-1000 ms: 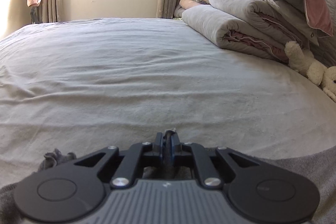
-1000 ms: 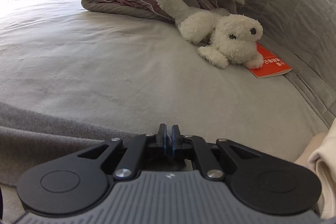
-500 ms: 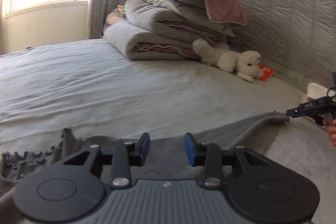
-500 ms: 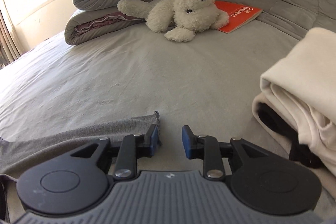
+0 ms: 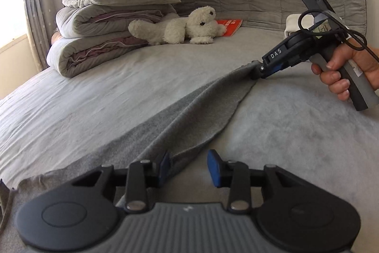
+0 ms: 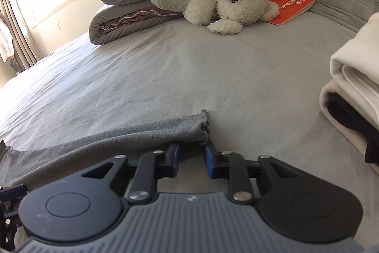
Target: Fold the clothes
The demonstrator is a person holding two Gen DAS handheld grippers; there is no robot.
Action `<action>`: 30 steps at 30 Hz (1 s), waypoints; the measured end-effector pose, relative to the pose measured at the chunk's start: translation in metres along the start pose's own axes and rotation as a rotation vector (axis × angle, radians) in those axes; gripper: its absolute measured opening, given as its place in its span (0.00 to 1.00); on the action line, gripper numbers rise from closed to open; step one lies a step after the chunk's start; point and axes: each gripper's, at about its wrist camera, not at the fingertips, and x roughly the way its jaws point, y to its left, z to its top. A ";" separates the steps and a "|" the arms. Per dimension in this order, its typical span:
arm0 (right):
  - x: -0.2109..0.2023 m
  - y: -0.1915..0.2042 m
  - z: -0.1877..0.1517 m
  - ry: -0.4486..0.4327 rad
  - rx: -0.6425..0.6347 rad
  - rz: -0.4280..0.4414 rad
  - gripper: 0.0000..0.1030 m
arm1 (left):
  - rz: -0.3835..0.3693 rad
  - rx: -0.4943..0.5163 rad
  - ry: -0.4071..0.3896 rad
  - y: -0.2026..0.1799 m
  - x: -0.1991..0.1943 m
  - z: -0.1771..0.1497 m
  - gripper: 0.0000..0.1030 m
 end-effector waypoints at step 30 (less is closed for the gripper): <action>-0.020 0.040 -0.004 -0.072 -0.219 -0.068 0.13 | -0.167 -0.162 -0.016 0.041 -0.036 -0.015 0.32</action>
